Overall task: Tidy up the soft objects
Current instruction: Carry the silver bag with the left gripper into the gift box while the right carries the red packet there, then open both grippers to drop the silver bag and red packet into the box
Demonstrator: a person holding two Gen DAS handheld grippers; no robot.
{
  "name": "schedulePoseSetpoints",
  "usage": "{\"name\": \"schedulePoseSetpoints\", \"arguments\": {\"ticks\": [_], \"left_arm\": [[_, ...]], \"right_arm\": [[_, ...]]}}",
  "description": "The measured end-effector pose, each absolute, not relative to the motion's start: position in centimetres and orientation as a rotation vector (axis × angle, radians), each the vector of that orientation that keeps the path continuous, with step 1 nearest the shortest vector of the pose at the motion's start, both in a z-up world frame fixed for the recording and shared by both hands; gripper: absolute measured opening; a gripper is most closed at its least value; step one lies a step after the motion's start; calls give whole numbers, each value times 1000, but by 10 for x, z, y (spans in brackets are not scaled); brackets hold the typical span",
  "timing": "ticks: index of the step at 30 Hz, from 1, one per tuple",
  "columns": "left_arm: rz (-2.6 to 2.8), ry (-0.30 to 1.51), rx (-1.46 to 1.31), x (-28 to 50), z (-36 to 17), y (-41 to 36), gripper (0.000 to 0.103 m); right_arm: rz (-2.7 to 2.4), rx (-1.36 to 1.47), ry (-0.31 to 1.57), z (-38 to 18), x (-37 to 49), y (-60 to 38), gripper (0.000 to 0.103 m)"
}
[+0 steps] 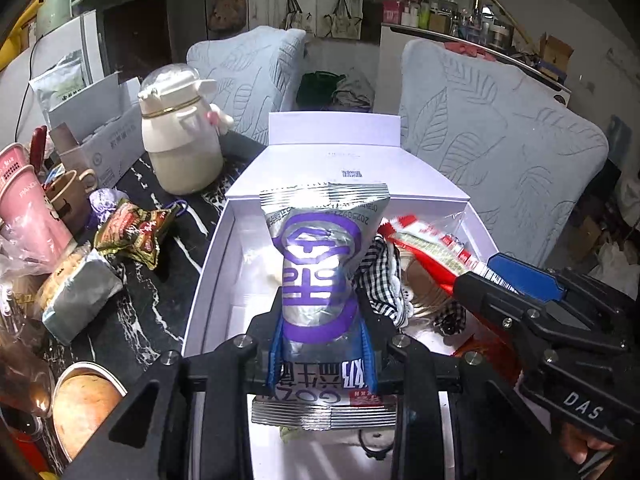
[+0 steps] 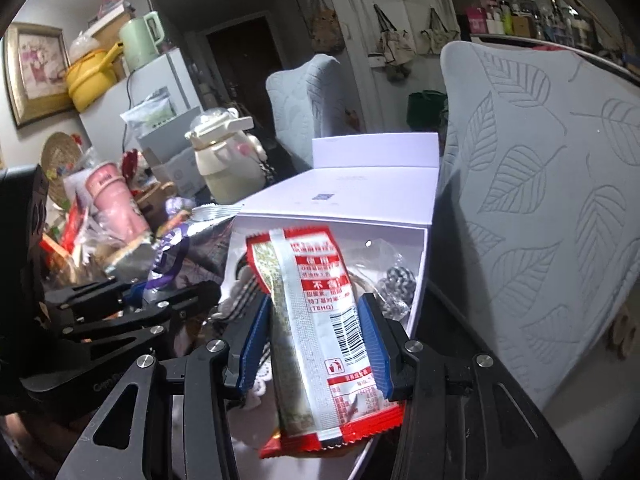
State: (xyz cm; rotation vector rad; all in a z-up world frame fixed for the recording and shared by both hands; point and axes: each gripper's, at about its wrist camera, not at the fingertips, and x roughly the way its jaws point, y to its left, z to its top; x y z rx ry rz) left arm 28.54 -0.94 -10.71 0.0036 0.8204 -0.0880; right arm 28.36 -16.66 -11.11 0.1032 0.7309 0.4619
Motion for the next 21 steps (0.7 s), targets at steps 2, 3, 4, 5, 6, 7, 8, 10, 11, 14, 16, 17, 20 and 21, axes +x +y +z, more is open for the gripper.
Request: {"name": "schedulePoseSetpoints", "arguments": {"ticks": [2, 3, 4, 5, 6, 7, 8, 10, 11, 14, 16, 17, 20, 21], "left_arm": [[-77, 834, 7, 288, -111, -9, 30], [-68, 848, 9, 290, -115, -7, 30], [-63, 865, 8, 292, -118, -7, 30], [-64, 889, -1, 295, -123, -5, 30], [-69, 900, -9, 296, -126, -5, 30], [-70, 907, -16, 296, -128, -3, 30], [-66, 909, -18, 297, -129, -2, 30], [-64, 916, -17, 299, -130, -1, 30], [-62, 919, -20, 299, -131, 0, 30], [-57, 922, -17, 299, -131, 0, 30], [-54, 927, -14, 301, -132, 0, 31], [-52, 930, -15, 301, -132, 0, 31], [-51, 938, -15, 301, -132, 0, 31], [-50, 942, -14, 302, -132, 0, 31]], "right_arm": [[458, 95, 732, -115, 284, -165, 45], [456, 85, 729, -115, 283, -164, 45], [452, 73, 724, -115, 282, -163, 45], [448, 66, 723, -115, 281, -161, 45], [445, 58, 724, -116, 282, -160, 45], [441, 49, 730, -116, 283, -159, 45], [439, 43, 734, -117, 283, -158, 45], [434, 34, 745, -118, 286, -156, 45], [431, 28, 749, -118, 287, -155, 45], [422, 10, 766, -118, 290, -151, 45], [416, -4, 774, -119, 291, -149, 45], [413, -12, 777, -119, 291, -148, 45], [407, -21, 794, -118, 291, -146, 46], [407, -18, 797, -118, 291, -147, 46]]}}
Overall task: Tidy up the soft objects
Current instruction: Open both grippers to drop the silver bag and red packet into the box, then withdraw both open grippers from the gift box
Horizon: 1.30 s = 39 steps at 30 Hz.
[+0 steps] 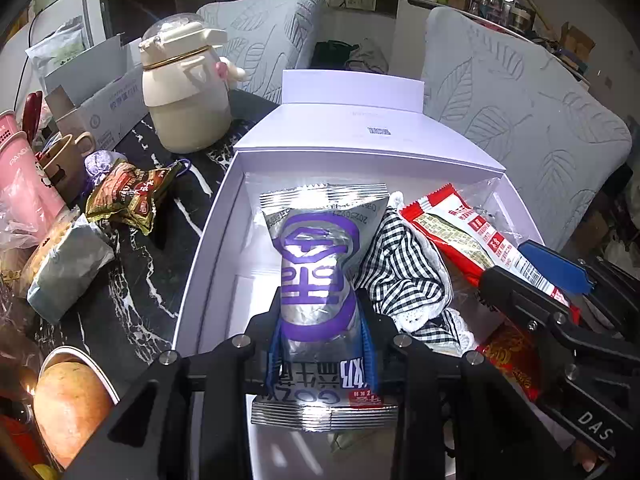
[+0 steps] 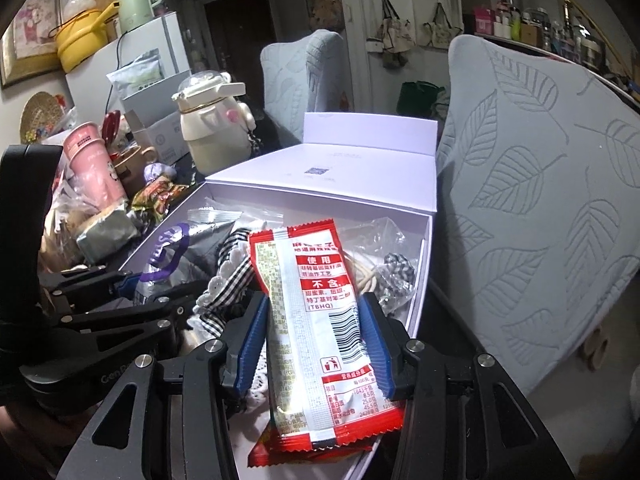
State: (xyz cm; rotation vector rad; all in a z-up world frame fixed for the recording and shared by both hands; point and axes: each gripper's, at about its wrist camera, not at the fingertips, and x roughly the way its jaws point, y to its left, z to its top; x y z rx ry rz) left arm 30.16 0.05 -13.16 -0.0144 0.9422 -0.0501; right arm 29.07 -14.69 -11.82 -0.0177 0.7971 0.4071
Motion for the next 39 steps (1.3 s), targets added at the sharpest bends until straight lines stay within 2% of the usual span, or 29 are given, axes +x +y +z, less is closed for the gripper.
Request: {"name": "schedulePoseSetpoints", "arguments": {"ticks": [10, 12, 15, 19, 20, 32, 39], "left_arm": [[-15, 970, 20, 300, -125, -6, 31], [-9, 963, 33, 297, -121, -8, 32], [16, 945, 47, 293, -115, -11, 41], [40, 932, 36, 288, -106, -9, 59], [47, 928, 36, 287, -104, -9, 61], [52, 860, 61, 274, -64, -19, 61], [70, 796, 54, 255, -30, -18, 61]], "right_arm": [[375, -58, 804, -110, 283, -143, 49], [369, -58, 801, -107, 281, -144, 52], [346, -87, 780, -100, 277, -147, 54], [335, -94, 783, -93, 275, -151, 54], [332, -91, 785, -91, 275, -152, 54], [308, -114, 744, -63, 266, -159, 55], [297, -110, 667, -29, 248, -167, 64]]}}
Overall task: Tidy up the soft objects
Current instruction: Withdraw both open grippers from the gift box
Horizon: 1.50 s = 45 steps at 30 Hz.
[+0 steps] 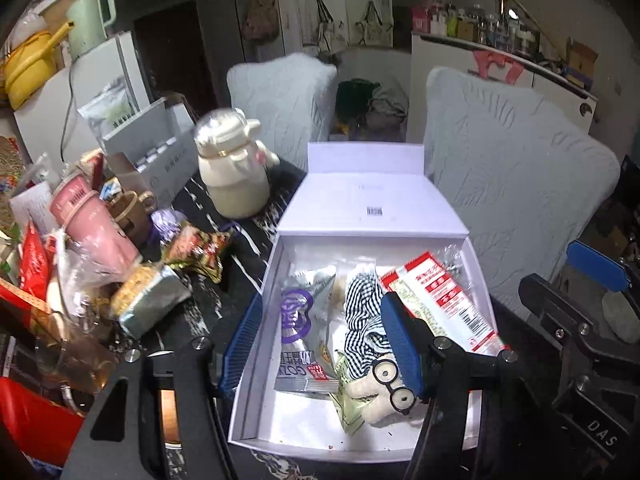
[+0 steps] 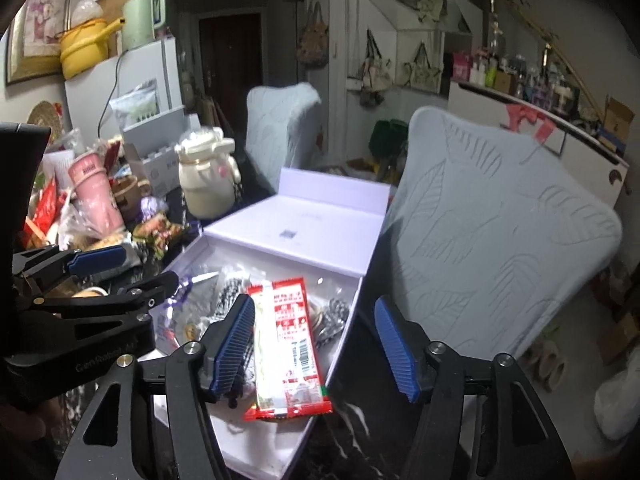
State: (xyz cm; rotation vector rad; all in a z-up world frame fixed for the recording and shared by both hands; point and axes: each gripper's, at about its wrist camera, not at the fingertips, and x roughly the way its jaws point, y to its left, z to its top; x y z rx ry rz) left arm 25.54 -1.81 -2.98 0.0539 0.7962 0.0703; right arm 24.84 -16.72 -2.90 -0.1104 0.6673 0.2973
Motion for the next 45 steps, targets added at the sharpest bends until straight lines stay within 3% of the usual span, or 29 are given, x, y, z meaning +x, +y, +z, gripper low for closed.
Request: {"name": "schedulePoseSetpoints", "arguments": {"ticks": [12, 13, 14, 16, 17, 30, 45], "left_arm": [[83, 669, 43, 202, 25, -17, 62], [87, 662, 44, 197, 28, -17, 67], [92, 654, 42, 193, 32, -17, 82], [104, 619, 37, 181, 40, -16, 96], [113, 589, 36, 171, 45, -15, 98], [77, 529, 17, 96, 70, -17, 99], [36, 588, 49, 47, 35, -31, 99]], "right_arm": [[269, -124, 554, 20, 202, -178, 74], [272, -125, 541, 24, 196, -179, 74], [274, -126, 528, 28, 191, -180, 75], [277, -126, 507, 35, 180, -180, 79], [272, -128, 497, 38, 174, -181, 80], [273, -111, 421, 60, 109, -193, 91], [246, -102, 490, 34, 65, -195, 91]]}}
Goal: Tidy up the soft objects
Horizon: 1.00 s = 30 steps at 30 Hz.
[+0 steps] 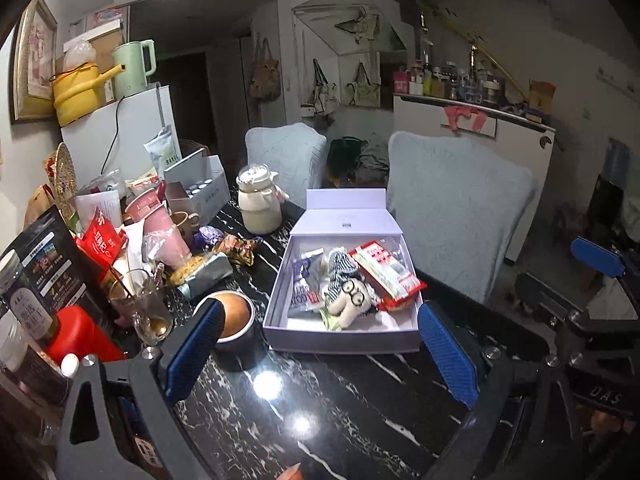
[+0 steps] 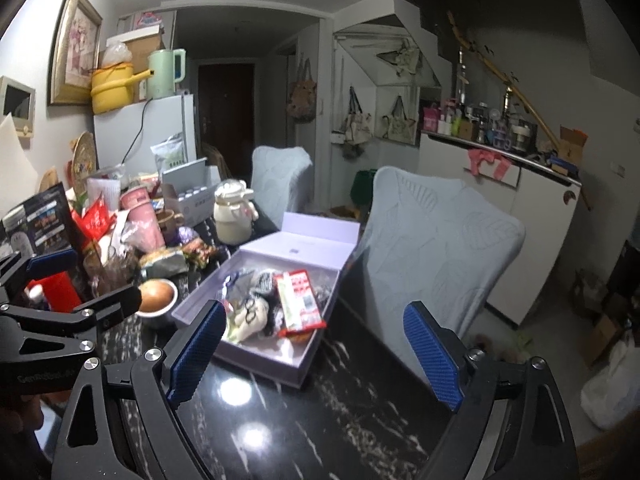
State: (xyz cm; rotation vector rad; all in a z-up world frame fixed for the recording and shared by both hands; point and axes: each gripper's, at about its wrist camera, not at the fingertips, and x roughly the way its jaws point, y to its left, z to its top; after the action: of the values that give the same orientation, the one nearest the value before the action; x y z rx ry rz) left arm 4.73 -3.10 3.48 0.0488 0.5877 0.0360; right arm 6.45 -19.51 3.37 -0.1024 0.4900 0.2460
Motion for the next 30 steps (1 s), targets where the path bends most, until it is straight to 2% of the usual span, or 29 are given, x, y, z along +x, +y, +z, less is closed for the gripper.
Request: {"name": "schedulePoseSetpoints", "arguments": {"ticks": [11, 30], "left_arm": [[-4, 612, 38, 43, 15, -29, 99], [6, 633, 47, 46, 9, -22, 99]], "right_arm": [[219, -107, 582, 7, 55, -195, 91], [182, -96, 612, -3, 54, -197, 91]]}}
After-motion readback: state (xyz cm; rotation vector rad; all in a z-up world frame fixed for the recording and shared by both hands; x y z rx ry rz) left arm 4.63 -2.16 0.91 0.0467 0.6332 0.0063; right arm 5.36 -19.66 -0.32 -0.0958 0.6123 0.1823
